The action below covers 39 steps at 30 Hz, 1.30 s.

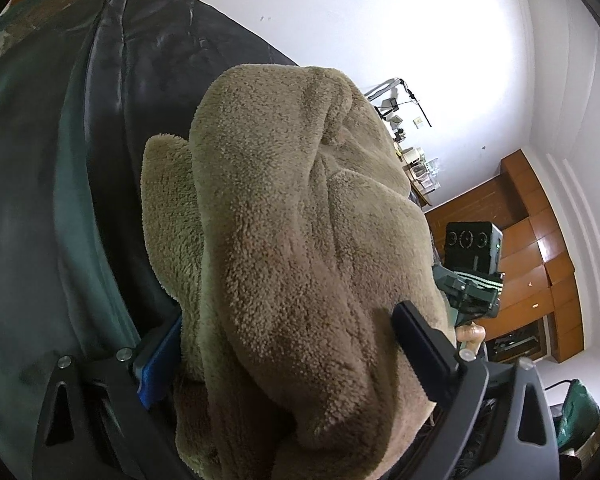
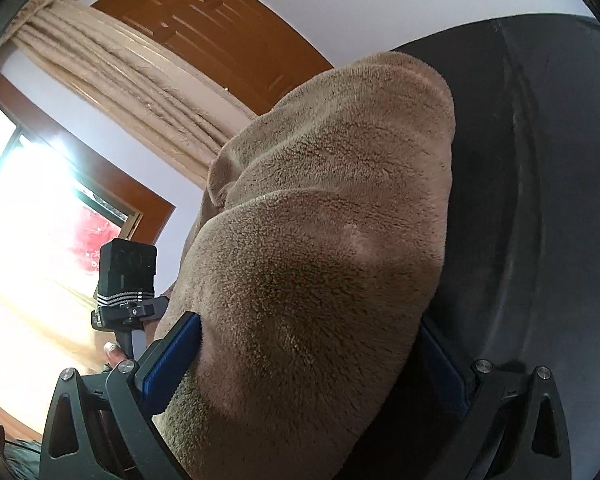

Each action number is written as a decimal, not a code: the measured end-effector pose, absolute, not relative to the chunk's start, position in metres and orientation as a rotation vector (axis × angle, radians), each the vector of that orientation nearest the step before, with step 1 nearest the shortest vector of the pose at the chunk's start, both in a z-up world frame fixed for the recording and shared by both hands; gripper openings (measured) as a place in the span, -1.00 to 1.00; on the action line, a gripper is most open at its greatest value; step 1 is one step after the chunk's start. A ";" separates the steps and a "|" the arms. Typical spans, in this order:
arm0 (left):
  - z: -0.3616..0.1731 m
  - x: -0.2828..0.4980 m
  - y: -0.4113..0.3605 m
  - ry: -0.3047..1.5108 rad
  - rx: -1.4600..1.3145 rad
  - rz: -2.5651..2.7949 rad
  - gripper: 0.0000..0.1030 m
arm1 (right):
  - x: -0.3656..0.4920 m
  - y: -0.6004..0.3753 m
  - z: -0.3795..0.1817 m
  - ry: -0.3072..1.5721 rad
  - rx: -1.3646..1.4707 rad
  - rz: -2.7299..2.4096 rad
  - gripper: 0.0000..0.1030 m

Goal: Fold clothes

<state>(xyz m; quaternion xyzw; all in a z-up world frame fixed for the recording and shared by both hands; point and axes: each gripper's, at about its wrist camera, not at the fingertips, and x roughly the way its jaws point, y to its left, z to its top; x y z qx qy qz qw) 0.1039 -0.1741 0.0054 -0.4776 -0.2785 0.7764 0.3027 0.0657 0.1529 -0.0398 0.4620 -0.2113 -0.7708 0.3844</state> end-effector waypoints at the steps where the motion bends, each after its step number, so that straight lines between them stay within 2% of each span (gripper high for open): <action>1: 0.006 0.105 -0.174 -0.734 -1.263 2.060 0.93 | 0.065 0.151 -0.041 -0.537 1.179 -1.959 1.00; 15: 0.009 0.088 -0.131 -0.729 -1.224 2.134 0.98 | 0.070 0.115 -0.045 -0.383 1.139 -1.975 0.99; 17: 0.009 0.086 -0.126 -0.734 -1.232 2.141 0.90 | 0.073 0.115 -0.044 -0.378 1.114 -2.001 0.81; 19: 0.009 0.085 -0.124 -0.739 -1.245 2.141 0.83 | 0.077 0.120 -0.040 -0.391 1.077 -2.019 0.49; 22: 0.009 0.083 -0.120 -0.759 -1.262 2.136 0.65 | 0.079 0.129 -0.032 -0.435 1.028 -2.038 0.25; 24: 0.011 0.080 -0.112 -0.758 -1.269 2.129 0.56 | 0.081 0.138 -0.027 -0.478 0.986 -2.048 0.16; 29: 0.020 0.059 -0.048 -0.675 -1.305 2.089 0.42 | 0.085 0.166 -0.015 -0.544 0.906 -2.097 0.12; 36: 0.032 0.029 0.044 -0.556 -1.352 2.026 0.41 | 0.096 0.250 -0.008 -0.611 0.846 -2.243 0.12; 39: 0.034 0.007 0.116 -0.465 -1.366 1.968 0.40 | 0.104 0.305 -0.008 -0.652 0.833 -2.340 0.12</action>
